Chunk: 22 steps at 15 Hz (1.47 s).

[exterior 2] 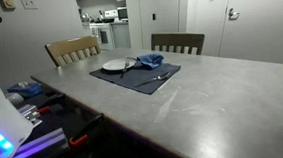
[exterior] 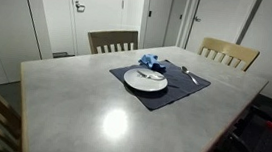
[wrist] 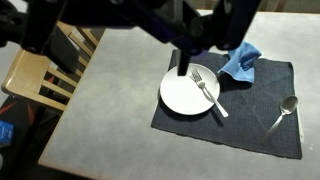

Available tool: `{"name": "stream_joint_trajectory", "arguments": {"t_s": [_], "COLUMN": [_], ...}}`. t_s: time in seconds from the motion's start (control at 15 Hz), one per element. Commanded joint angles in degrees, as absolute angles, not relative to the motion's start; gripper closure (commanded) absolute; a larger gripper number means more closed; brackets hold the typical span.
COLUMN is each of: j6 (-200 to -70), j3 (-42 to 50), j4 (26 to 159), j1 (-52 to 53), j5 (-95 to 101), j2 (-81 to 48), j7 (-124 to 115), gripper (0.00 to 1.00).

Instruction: Put the fork on the plate on the blue mat

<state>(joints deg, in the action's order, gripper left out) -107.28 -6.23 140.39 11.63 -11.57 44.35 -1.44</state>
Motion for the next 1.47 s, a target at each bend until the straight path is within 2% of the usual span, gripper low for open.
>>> {"name": "stream_joint_trajectory", "arguments": {"t_s": [0.0,1.2,1.4], "j6": [-107.11,-107.11,-108.86], "j3": [-6.69,-6.69,-10.71], "j4": [140.26,140.26,138.59], "j1": [10.99,10.99,10.45], "j5": [-11.95,-11.95,-6.38], "j2": [44.35,44.35,42.23], "j7": [-1.1,-1.1,-1.33], "gripper": [0.0,0.0,0.0]}}
